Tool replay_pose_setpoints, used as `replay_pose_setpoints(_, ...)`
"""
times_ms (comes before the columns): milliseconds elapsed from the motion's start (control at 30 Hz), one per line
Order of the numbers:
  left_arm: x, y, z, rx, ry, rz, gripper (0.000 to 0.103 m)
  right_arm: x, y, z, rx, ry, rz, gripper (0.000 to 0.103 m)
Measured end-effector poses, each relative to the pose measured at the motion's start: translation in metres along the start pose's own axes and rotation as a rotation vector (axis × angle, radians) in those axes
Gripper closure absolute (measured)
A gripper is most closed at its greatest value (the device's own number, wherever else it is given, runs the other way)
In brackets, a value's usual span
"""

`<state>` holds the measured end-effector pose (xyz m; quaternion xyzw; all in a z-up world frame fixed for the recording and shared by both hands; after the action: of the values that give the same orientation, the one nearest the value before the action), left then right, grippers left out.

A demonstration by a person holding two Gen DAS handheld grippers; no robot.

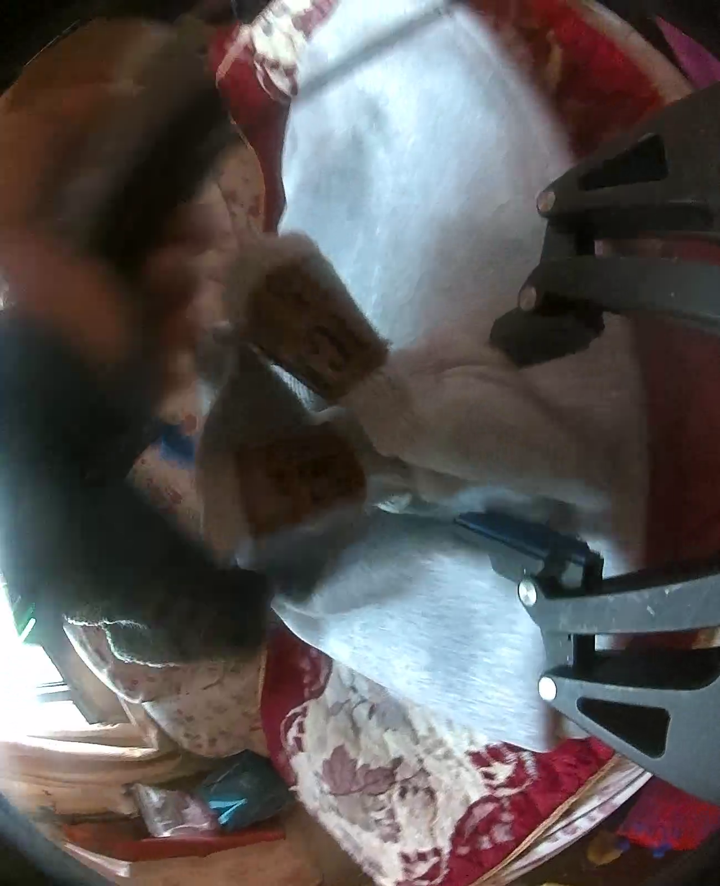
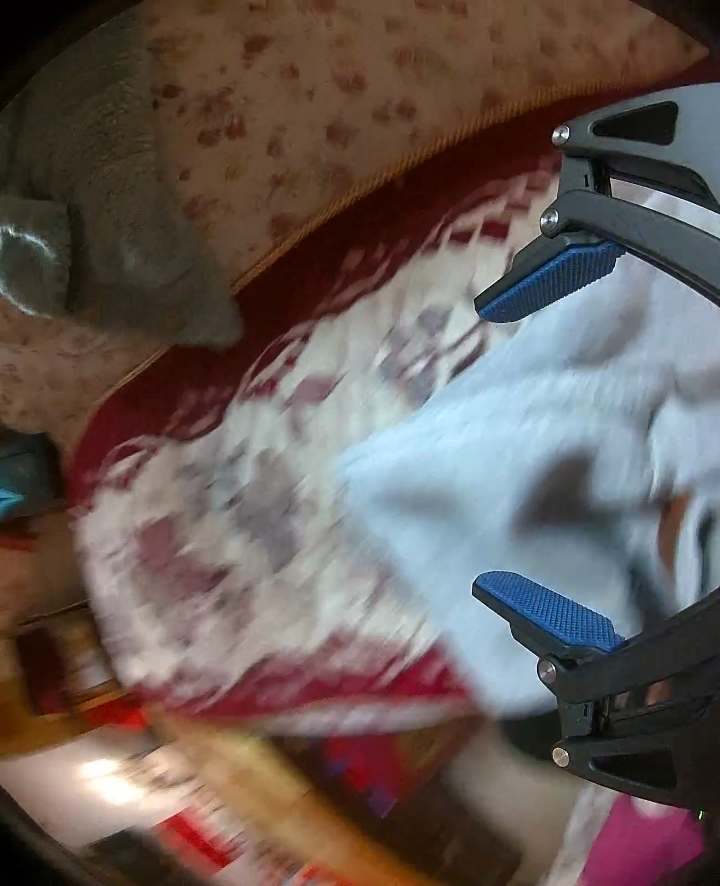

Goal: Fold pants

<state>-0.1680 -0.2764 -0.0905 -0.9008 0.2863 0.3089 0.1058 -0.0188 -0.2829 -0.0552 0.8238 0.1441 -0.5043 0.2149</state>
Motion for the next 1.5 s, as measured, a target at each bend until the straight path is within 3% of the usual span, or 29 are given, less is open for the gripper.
replay_pose_setpoints(67,-0.02,-0.002,0.003,-0.033,0.033,0.07,0.025,0.012,0.005,0.024,-0.016,-0.047,0.024,0.009)
replay_pose_setpoints(133,-0.039,-0.01,0.004,-0.056,0.083,0.076,0.017,0.02,0.013,0.046,-0.01,-0.084,0.018,0.009)
replay_pose_setpoints(200,-0.052,-0.02,0.003,-0.071,0.095,0.073,0.017,0.028,0.024,0.069,0.024,-0.108,0.006,0.009)
replay_pose_setpoints(267,-0.056,-0.031,-0.001,-0.091,0.098,0.048,0.017,0.028,0.035,0.082,0.108,-0.106,-0.058,0.008)
replay_pose_setpoints(433,-0.055,-0.067,-0.019,-0.181,0.117,-0.002,0.017,0.006,0.041,0.086,0.162,-0.058,-0.077,0.008)
replay_pose_setpoints(600,-0.043,-0.075,-0.028,-0.208,0.122,-0.01,0.017,-0.024,0.041,0.06,0.225,0.077,-0.12,0.008)
replay_pose_setpoints(733,-0.024,-0.075,-0.029,-0.215,0.095,-0.018,0.017,-0.016,0.037,0.036,0.248,0.112,-0.116,0.008)
replay_pose_setpoints(767,-0.019,-0.076,-0.026,-0.221,0.08,-0.018,0.017,-0.008,0.033,0.032,0.238,0.099,-0.103,0.012)
replay_pose_setpoints(800,-0.015,-0.077,-0.024,-0.228,0.065,-0.02,0.017,-0.003,0.032,0.031,0.232,0.092,-0.082,0.029)
replay_pose_setpoints(867,-0.006,-0.079,-0.015,-0.242,0.036,-0.024,0.017,0.005,0.033,0.034,0.245,0.093,-0.033,0.049)
replay_pose_setpoints(1000,0.001,-0.073,-0.006,-0.169,0.039,-0.066,0.017,0.028,0.044,0.05,0.354,0.087,-0.068,0.048)
replay_pose_setpoints(1033,0.002,-0.071,-0.005,-0.144,0.038,-0.087,0.017,0.032,0.046,0.054,0.383,0.095,-0.085,0.045)
replay_pose_setpoints(1100,0.001,-0.069,-0.005,-0.13,0.037,-0.1,0.017,0.037,0.056,0.062,0.467,0.108,-0.099,0.021)
replay_pose_setpoints(1200,-0.004,-0.073,-0.009,-0.173,0.04,-0.081,0.017,0.022,0.06,0.068,0.522,0.123,-0.147,0.019)
replay_pose_setpoints(1400,-0.016,-0.075,-0.022,-0.231,0.085,-0.068,0.017,-0.021,0.048,0.091,0.463,0.181,-0.041,0.018)
replay_pose_setpoints(1500,-0.002,-0.07,-0.014,-0.228,0.034,-0.067,0.017,-0.022,0.048,0.118,0.468,0.167,0.061,0.018)
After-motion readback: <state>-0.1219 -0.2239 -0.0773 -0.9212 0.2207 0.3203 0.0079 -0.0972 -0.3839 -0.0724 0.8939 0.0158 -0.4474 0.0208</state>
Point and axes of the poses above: each gripper's, at about its wrist camera, not at the fingertips, and x roughly the way its jaws point, y to its right, z to its underside, the point moved 7 cm from there along x, roughly the way its jaws point, and after that the axes turned 7 degrees about z, right-handed, at the moved point
